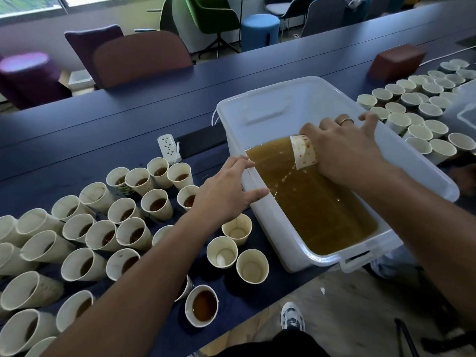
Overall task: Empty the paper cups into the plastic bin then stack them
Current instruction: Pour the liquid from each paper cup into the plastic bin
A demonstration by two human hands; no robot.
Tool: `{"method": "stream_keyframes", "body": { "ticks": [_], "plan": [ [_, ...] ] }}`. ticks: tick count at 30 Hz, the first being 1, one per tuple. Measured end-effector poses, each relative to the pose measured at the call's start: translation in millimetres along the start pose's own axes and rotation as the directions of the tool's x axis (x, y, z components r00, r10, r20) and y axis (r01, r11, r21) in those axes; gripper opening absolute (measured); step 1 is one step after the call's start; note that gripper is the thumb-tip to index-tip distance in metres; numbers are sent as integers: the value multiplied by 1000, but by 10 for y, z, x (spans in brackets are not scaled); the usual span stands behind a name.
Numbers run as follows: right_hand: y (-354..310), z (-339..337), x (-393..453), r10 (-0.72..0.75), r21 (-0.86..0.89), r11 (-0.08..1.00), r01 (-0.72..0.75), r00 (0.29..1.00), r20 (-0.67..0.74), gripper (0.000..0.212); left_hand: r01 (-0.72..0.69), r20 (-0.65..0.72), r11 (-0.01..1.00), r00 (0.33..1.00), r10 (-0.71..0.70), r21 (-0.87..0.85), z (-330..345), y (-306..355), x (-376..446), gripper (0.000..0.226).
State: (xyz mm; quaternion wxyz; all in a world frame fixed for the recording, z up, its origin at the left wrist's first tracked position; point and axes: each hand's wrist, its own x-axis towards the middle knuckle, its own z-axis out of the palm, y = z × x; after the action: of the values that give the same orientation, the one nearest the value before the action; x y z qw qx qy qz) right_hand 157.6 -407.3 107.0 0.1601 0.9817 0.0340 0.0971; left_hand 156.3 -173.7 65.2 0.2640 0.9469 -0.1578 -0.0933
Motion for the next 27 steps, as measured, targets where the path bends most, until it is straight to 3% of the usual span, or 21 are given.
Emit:
{"method": "stream_keyframes", "body": {
  "ticks": [5, 8, 11, 16, 23, 27],
  "plan": [
    [-53, 78, -60, 6, 50, 999, -12, 993, 119, 52, -7, -1, 1000, 1000, 7, 21, 2, 8, -17, 69],
    [-65, 29, -68, 77, 230, 967, -108, 987, 140, 49, -25, 16, 996, 1000, 27, -84, -64, -10, 50, 57],
    [-156, -92, -86, 154, 517, 833, -196, 980, 124, 54, -2, 9, 943, 1000, 5, -332, -298, -17, 185, 32],
    [-534, -253, -132, 163, 754, 641, -144, 985, 50, 65, -28, -10, 896, 1000, 26, -444, -801, 107, 188, 23],
    [-951, -247, -135, 156, 819, 569, -73, 988, -20, 68, 20, -30, 883, 999, -39, -469, -983, -132, 83, 10],
    [-1048, -183, -106, 6, 749, 662, -29, 999, 34, 90, 97, -16, 890, 993, -116, -445, -986, -286, 51, 10]
  ]
}}
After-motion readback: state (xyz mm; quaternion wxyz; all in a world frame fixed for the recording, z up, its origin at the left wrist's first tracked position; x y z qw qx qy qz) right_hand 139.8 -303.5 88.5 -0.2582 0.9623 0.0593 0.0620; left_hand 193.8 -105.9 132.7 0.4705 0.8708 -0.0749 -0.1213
